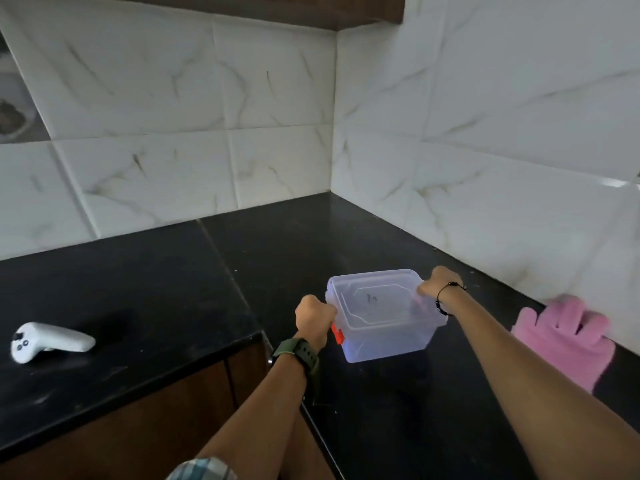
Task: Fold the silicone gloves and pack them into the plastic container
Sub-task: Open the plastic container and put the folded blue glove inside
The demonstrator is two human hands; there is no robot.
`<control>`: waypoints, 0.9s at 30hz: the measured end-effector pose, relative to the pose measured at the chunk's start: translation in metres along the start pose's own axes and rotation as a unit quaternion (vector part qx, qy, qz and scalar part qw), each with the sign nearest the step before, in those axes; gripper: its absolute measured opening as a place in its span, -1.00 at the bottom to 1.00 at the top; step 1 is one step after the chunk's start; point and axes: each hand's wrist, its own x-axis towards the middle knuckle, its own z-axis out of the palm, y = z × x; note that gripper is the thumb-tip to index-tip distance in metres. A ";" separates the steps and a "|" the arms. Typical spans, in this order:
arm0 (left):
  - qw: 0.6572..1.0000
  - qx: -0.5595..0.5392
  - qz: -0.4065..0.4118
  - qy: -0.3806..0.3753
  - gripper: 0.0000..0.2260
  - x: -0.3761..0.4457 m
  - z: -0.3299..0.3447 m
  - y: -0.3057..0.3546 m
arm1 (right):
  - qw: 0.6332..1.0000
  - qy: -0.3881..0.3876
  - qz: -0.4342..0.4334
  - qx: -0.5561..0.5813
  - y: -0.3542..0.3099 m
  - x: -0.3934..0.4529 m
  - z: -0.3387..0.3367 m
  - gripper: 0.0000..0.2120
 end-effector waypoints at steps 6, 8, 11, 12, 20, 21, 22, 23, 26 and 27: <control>1.000 0.002 0.023 0.002 -0.90 0.003 0.007 0.010 | 0.994 -0.073 0.043 0.072 0.016 -0.003 -0.004 -0.73; 0.999 0.031 0.037 -0.002 -0.86 0.005 0.008 0.014 | 0.988 -0.097 0.056 0.110 0.026 -0.004 -0.007 -0.64; 0.997 0.066 0.048 -0.015 -0.79 0.006 0.009 0.023 | 0.982 -0.104 0.076 0.141 0.038 -0.007 -0.010 -0.60; 0.996 0.073 0.055 -0.024 -0.80 0.006 0.009 0.028 | 0.981 -0.100 0.080 0.145 0.041 -0.008 -0.010 -0.61; 0.985 0.108 0.103 -0.088 -0.82 0.000 0.018 0.042 | 0.964 -0.074 0.120 0.225 0.056 -0.030 -0.024 -0.77; 0.981 0.132 0.111 -0.085 -0.80 -0.001 0.019 0.041 | 0.957 -0.082 0.127 0.247 0.059 -0.034 -0.023 -0.76; 0.979 0.148 0.115 -0.086 -0.81 -0.003 0.019 0.040 | 0.950 -0.086 0.131 0.269 0.063 -0.037 -0.022 -0.73; 0.977 0.156 0.119 -0.085 -0.84 -0.004 0.019 0.040 | 0.945 -0.085 0.131 0.286 0.064 -0.040 -0.020 -0.69; 0.972 0.187 0.131 -0.056 -0.81 -0.003 0.016 0.041 | 0.949 -0.063 0.121 0.283 0.060 -0.044 -0.014 -0.64; 0.970 0.196 0.136 -0.043 -0.75 -0.003 0.015 0.042 | 0.953 -0.053 0.122 0.271 0.058 -0.045 -0.013 -0.65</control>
